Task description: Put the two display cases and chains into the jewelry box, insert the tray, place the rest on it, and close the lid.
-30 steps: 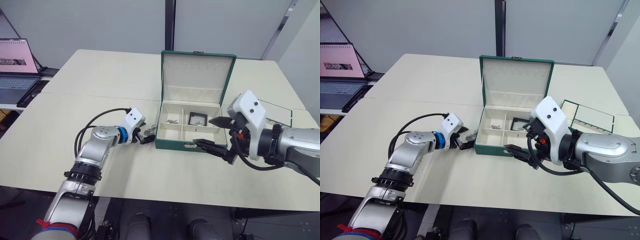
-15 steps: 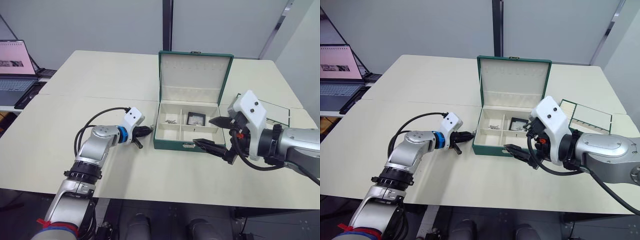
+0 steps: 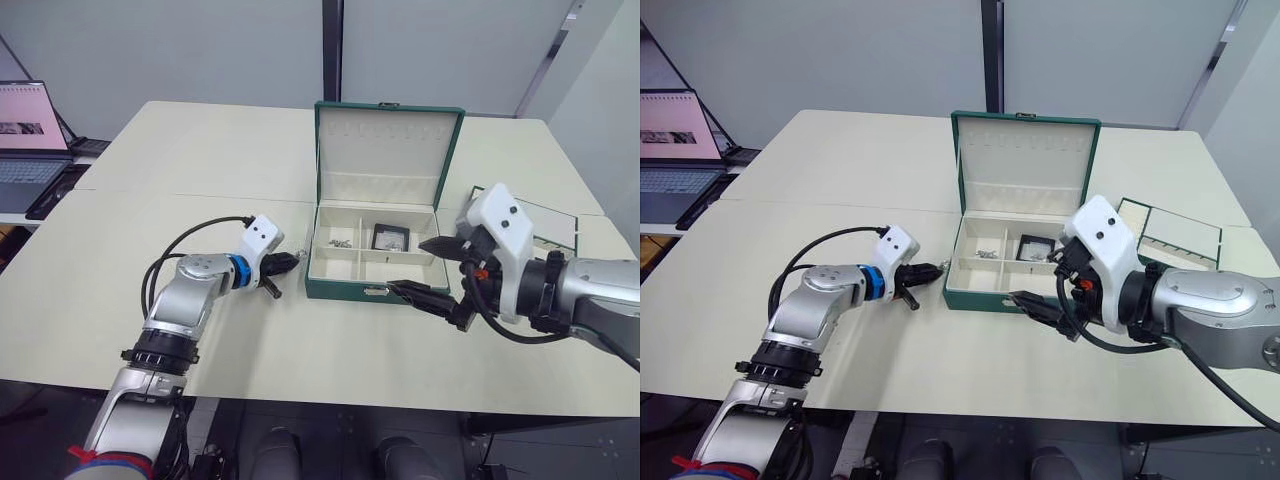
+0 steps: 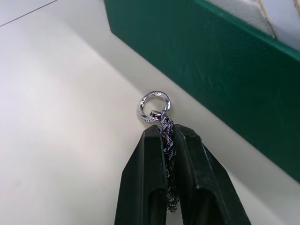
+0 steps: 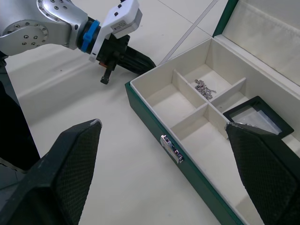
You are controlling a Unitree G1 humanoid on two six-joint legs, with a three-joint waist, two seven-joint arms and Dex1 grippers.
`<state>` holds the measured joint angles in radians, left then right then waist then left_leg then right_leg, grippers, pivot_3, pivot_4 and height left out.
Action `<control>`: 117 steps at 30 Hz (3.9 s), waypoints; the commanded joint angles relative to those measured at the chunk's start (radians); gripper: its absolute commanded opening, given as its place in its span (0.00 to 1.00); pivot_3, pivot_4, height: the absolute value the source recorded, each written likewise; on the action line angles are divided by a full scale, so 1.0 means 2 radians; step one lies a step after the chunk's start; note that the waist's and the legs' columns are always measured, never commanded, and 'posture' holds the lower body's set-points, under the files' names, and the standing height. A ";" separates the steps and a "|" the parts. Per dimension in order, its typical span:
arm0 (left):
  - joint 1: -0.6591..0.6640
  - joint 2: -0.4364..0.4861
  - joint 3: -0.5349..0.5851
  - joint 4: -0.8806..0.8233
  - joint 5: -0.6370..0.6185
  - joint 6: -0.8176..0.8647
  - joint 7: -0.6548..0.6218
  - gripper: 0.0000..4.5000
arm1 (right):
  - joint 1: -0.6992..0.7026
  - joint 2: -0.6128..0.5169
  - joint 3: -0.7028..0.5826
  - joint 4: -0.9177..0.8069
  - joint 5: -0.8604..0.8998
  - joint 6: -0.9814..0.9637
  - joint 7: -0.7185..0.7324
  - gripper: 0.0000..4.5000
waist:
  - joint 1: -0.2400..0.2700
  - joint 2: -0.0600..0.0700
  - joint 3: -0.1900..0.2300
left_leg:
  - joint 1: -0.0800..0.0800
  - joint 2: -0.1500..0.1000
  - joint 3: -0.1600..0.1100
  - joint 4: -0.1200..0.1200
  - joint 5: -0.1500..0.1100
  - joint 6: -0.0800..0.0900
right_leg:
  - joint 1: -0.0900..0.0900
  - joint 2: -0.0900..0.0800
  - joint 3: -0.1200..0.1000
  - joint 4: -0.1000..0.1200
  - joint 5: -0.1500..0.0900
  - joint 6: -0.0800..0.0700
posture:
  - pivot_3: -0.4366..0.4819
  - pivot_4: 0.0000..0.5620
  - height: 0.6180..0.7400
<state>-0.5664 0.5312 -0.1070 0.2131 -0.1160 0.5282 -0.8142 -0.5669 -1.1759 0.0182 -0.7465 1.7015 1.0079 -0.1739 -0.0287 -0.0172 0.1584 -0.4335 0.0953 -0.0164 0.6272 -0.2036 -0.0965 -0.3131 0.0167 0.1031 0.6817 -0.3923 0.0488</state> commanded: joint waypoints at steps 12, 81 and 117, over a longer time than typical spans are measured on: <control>0.014 0.102 0.047 -0.260 -0.052 0.163 -0.003 0.00 | 0.111 -0.006 -0.104 -0.045 -0.043 -0.044 0.058 1.00 | 0.000 0.000 0.000 | 0.000 0.000 0.000 0.000 0.000 0.000 | 0.000 0.000 0.000 0.000 0.000 0.000 | 0.48 0.27 1.00; -0.109 0.004 -0.128 -0.191 -0.042 0.198 0.046 0.07 | 0.288 -0.026 -0.259 -0.121 -0.087 -0.130 0.126 1.00 | 0.003 -0.002 0.001 | 0.000 -0.001 -0.001 0.000 0.000 0.000 | 0.002 0.000 0.000 -0.001 0.000 0.000 | 0.48 0.27 1.00; -0.022 0.164 0.100 -0.288 -0.345 0.299 -0.152 1.00 | 0.343 0.045 -0.206 -0.131 -0.176 -0.143 0.160 1.00 | 0.002 -0.002 0.001 | 0.000 -0.001 -0.002 0.001 0.000 0.000 | 0.002 0.000 -0.001 -0.001 0.000 0.000 | 0.48 0.27 1.00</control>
<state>-0.6263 0.8387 0.0526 -0.3336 -0.7760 1.1296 -1.1047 0.1107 -1.0962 -0.3874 -0.9886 1.3752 0.7467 0.1271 -0.0252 -0.0202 0.1604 -0.4332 0.0931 -0.0205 0.6283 -0.2035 -0.0966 -0.3090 0.0167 0.1004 0.6801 -0.3925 0.0492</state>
